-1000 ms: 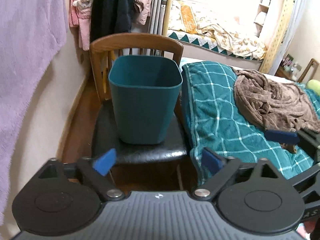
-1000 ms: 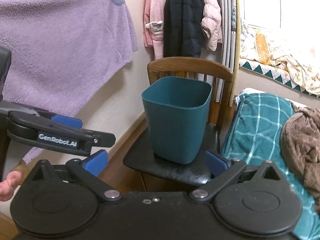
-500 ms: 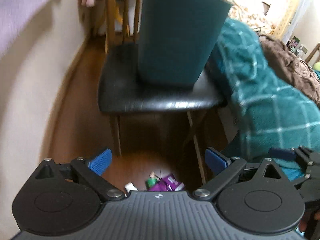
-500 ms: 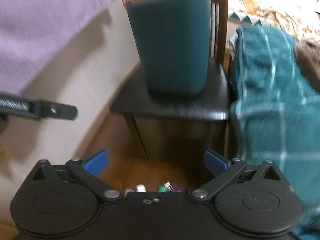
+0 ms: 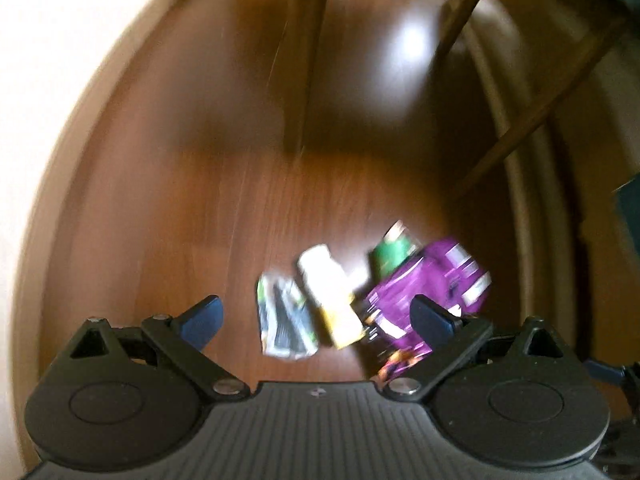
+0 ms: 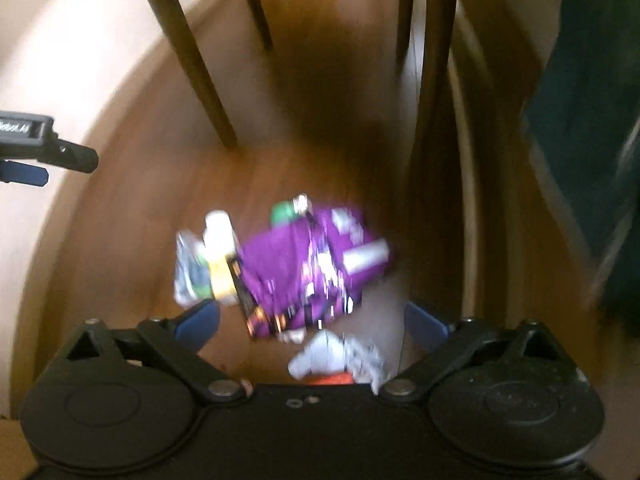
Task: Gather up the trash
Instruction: 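Grasp the clear plastic wrapper with the left tool while the right tool grasps the orange foam net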
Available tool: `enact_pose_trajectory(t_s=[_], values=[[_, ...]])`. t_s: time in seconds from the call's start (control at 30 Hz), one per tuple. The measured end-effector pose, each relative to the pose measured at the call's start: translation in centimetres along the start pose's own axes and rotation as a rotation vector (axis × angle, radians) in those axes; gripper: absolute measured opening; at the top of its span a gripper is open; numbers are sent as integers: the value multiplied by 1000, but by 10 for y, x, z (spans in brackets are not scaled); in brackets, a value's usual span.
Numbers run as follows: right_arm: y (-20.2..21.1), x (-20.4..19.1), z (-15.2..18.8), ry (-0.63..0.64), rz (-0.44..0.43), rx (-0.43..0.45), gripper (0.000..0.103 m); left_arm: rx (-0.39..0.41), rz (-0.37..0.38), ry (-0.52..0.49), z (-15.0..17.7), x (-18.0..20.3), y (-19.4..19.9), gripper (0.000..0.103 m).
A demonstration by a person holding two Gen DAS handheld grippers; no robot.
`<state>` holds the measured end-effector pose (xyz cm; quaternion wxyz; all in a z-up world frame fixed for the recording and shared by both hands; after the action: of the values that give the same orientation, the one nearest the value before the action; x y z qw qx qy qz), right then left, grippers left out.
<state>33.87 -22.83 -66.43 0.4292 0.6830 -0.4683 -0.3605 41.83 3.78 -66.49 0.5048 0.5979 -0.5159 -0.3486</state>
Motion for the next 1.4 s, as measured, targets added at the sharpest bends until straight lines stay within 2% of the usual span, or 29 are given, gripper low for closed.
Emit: enact_pose_trajectory(t_s=[0.1,0.27,0.53,0.63,0.73,0.77,0.83,0.93,1.0,1.03,1.07,1.1,1.17,1.27,1.4], values=[[-43,-2,34,16,2,-67,94,-46,-31,-3,16,-11,-54,100],[-105,-11,81,56,-2,-173,94,-117,-80,-6,35,-28,-134,100],[-174,-5,124,65,9,-279,91,-194,-120,28,54,-41,-202,99],[-186,-5,133,70,25,-292,89,-203,-109,35,60,-43,-211,98],[-197,-4,137,60,23,-300,82,-224,-102,47,62,-46,-217,80],[-198,-4,138,61,23,-300,80,-233,-100,52,64,-47,-220,70],[-202,-5,138,59,16,-300,76,-236,-99,58,65,-47,-224,68],[-202,-4,138,67,21,-299,65,-237,-93,74,64,-50,-223,57],[-199,-4,138,68,28,-300,45,-236,-107,71,62,-51,-222,41],[-198,-4,138,70,29,-300,38,-237,-125,69,63,-51,-220,35],[-196,-3,139,72,26,-303,25,-240,-141,72,63,-52,-219,26],[-196,-4,141,74,23,-309,14,-244,-150,83,63,-53,-217,24],[-187,-1,138,82,22,-309,11,-250,-149,107,63,-55,-211,24],[-166,-1,136,78,8,-298,10,-243,-171,85,61,-50,-196,23],[-136,-5,132,62,0,-292,10,-240,-147,70,61,-37,-164,23]])
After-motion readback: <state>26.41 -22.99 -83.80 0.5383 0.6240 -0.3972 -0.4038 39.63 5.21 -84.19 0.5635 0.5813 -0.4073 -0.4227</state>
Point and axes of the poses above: each gripper's, at about its wrist camera, not at the fingertips, and y roughly against the way its jaws point, x to its right, z to its underside, the point moved 4 cm from there along -y, roughly the way its jaws point, and after that the axes turned 6 degrees about y, right-handed, at the moved point
